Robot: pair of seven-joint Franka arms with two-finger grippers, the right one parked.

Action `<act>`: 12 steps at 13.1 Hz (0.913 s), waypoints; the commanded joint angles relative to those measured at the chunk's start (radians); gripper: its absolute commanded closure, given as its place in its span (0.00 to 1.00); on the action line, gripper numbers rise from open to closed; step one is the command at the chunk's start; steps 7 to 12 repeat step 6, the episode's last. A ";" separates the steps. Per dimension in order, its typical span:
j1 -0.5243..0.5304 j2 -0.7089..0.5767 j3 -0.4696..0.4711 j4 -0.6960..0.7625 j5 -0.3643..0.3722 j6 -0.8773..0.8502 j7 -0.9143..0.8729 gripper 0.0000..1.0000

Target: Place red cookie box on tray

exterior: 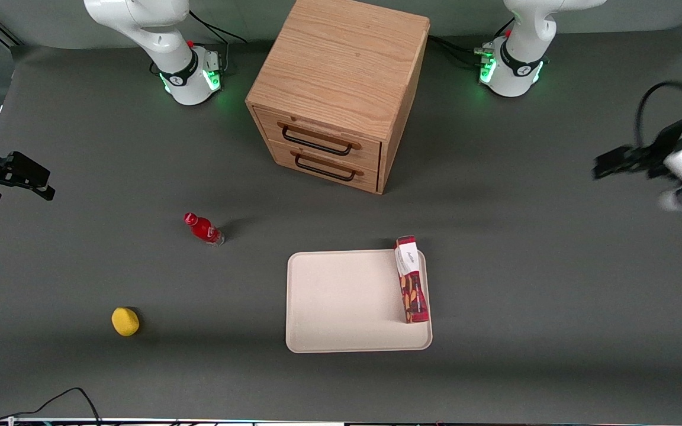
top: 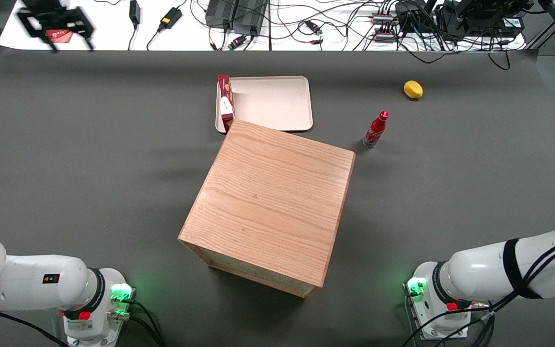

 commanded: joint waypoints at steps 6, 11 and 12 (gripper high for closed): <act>-0.038 -0.104 0.064 -0.104 0.013 -0.041 0.081 0.00; -0.038 -0.104 0.064 -0.104 0.013 -0.041 0.081 0.00; -0.038 -0.104 0.064 -0.104 0.013 -0.041 0.081 0.00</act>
